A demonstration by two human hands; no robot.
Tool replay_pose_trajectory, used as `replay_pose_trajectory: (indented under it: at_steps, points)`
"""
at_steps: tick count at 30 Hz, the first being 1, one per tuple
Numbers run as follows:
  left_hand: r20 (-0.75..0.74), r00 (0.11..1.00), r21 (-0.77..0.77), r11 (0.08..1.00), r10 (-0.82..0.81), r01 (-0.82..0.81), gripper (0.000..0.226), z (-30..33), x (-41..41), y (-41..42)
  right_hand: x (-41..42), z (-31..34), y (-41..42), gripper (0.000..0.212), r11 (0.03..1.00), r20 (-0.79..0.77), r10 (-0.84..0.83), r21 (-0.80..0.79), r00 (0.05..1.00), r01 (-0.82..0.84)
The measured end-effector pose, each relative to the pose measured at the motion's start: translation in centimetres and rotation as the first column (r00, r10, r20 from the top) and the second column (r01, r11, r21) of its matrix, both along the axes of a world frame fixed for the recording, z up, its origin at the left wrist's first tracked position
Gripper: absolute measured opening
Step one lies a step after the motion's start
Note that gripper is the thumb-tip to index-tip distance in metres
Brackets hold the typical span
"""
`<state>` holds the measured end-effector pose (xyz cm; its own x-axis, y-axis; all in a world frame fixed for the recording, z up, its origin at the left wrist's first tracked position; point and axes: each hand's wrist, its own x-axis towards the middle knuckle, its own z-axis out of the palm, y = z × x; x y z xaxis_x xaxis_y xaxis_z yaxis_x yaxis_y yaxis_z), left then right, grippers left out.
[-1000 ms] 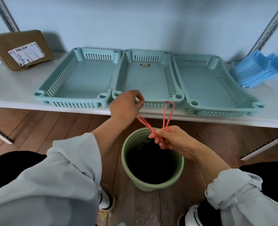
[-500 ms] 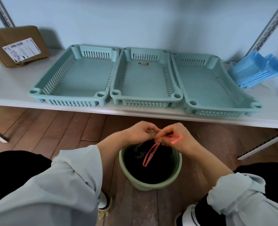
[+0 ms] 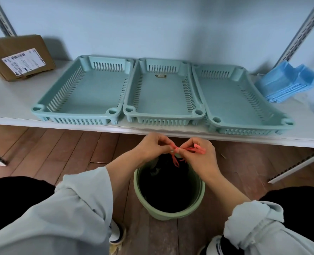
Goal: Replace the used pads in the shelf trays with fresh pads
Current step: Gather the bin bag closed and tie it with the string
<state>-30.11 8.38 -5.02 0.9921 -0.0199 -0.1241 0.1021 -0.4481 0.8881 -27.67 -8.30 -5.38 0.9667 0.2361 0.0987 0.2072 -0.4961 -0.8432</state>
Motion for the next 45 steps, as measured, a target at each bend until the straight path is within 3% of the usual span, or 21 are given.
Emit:
replay_pose_trajectory:
  at_steps: [4, 9, 13, 15, 17, 19, 21, 23, 27, 32, 37, 39, 41, 45]
  points:
    - [0.031, 0.999, -0.078, 0.996, -0.034, 0.036, 0.014, 1.8, 0.2, 0.9, 0.2, 0.7, -0.4, 0.012, 0.998, -0.021, 0.016, 0.054, 1.000, -0.015]
    - [0.000, 0.999, 0.143, 0.989, -0.041, 0.040, 0.013, 2.8, 0.6, 2.0, 1.0, 0.0, -0.7, 0.010, 0.998, -0.038, -0.012, -0.066, 0.999, 0.010]
    - [-0.190, 0.968, 0.344, 0.935, 0.165, -0.092, 0.015, -0.1, -1.4, 5.1, 1.8, -3.8, -4.7, 0.016, 0.972, -0.256, -0.155, -0.213, 0.954, 0.100]
    - [-0.238, 0.950, 0.433, 0.898, 0.201, -0.082, 0.016, -1.8, -2.2, 5.2, 1.3, -5.1, -5.5, 0.013, 0.958, -0.298, -0.175, -0.270, 0.938, 0.093]
    - [-0.181, 0.962, 0.442, 0.891, 0.203, -0.105, 0.020, -2.4, -2.1, 4.7, 1.7, -5.2, -5.1, 0.017, 0.981, -0.275, -0.157, -0.153, 0.949, 0.118]
    - [-0.111, 0.978, 0.342, 0.931, 0.178, -0.130, 0.020, -1.8, -1.6, 4.3, 2.1, -4.0, -4.2, 0.017, 0.979, -0.300, -0.080, 0.153, 0.951, 0.131]
    - [-0.050, 0.990, 0.226, 0.967, 0.129, -0.115, 0.019, -0.5, -1.2, 3.9, 1.9, -2.2, -3.1, 0.011, 0.911, -0.381, 0.064, 0.400, 0.922, 0.103]
    - [0.024, 0.997, 0.148, 0.986, 0.071, -0.074, 0.018, 1.1, -0.6, 3.0, 1.4, -1.1, -1.9, 0.011, 0.889, -0.430, 0.177, 0.456, 0.885, 0.044]
    - [0.051, 0.993, 0.085, 0.991, -0.105, 0.101, 0.017, 2.9, 0.2, 1.1, 0.5, -1.1, 0.5, 0.007, 0.951, -0.476, 0.146, 0.309, 0.867, 0.010]
    - [0.017, 0.961, 0.040, 0.960, -0.276, 0.276, 0.013, 2.4, 0.3, 0.3, -0.5, -1.4, 1.7, 0.010, 0.963, -0.548, 0.176, 0.269, 0.817, -0.027]
    - [0.086, 0.953, 0.138, 0.951, -0.290, 0.277, 0.015, 1.8, 0.3, 0.0, -0.8, -0.5, 1.1, 0.018, 0.908, -0.547, 0.419, 0.263, 0.725, -0.327]
    - [0.116, 0.962, 0.133, 0.964, -0.248, 0.232, 0.014, 1.4, 0.2, 0.0, -0.8, -0.5, 0.9, 0.017, 0.890, -0.500, 0.454, 0.213, 0.738, -0.404]
    - [0.120, 0.980, 0.153, 0.978, -0.158, 0.139, 0.016, 1.1, 0.2, -0.2, -0.5, -0.6, 0.6, 0.014, 0.909, -0.414, 0.415, 0.147, 0.810, -0.390]
    - [0.040, 0.998, 0.400, 0.916, -0.038, 0.019, 0.032, 0.7, -0.1, 0.0, -0.2, -0.7, 0.2, 0.020, 0.926, -0.371, 0.379, 0.158, 0.848, -0.344]
